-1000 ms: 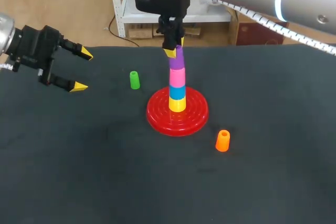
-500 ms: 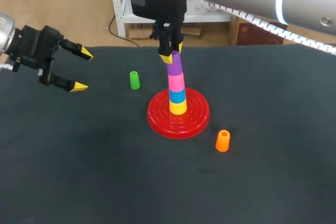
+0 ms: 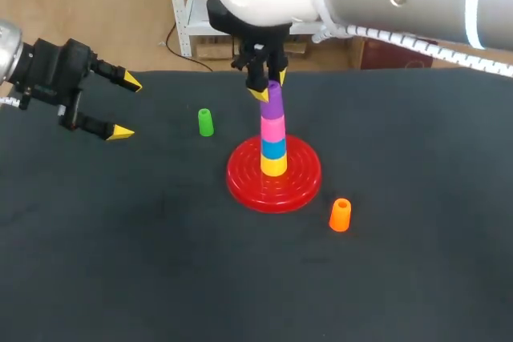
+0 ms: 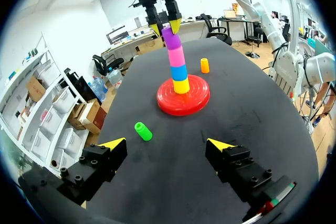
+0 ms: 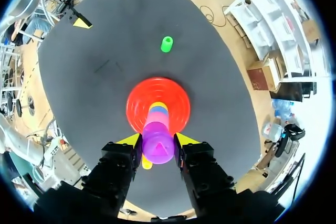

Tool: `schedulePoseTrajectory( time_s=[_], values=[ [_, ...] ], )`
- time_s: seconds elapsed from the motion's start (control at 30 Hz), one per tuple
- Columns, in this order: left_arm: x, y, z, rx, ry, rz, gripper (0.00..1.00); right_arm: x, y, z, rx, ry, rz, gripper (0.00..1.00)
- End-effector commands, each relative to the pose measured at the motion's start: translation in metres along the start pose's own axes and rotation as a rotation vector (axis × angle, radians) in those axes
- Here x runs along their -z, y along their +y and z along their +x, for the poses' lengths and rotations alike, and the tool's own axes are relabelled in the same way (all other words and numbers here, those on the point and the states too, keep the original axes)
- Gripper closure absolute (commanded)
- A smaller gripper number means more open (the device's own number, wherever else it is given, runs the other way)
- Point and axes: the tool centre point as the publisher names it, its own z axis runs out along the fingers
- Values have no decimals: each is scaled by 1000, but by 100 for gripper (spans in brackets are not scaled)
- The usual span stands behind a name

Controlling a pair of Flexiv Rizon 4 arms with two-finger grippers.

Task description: Pick up and stack the cylinders on the red base in this order: pink,purple,orange,green

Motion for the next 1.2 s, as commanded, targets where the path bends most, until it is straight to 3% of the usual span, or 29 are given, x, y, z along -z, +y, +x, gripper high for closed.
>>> schedulePoseTrajectory(
  time_s=[0.03, 0.47, 0.5, 0.53, 0.57, 0.73, 0.83, 1.0, 1.2],
  values=[
    [0, -2, 1, -3, -2, -5, 0, -14, 3, 7, -11, -67, -5, 100],
    [0, -2, 1, -3, -2, -5, 0, -20, 5, 3, -20, -79, -15, 100],
    [0, -2, 1, -3, -2, -5, 0, -17, 5, 2, -15, -89, -6, 96],
    [0, -2, 1, -3, -2, -5, 0, -13, 4, 1, -12, -92, 3, 57],
    [0, -2, 1, -3, -2, -5, 0, -8, 4, 1, -9, -93, 15, 0],
    [0, -2, 1, -3, -2, -5, 0, 15, 4, 1, -13, -143, 62, 0],
    [0, -2, 1, -3, -2, -5, 0, 26, 10, 13, -39, -166, 90, 0],
    [0, -2, 1, -3, -2, -5, 0, 36, 31, 55, -135, -197, 121, 0],
    [0, -2, 1, -3, -2, -5, 0, 11, 71, 109, -254, -191, 109, 0]
  ],
)
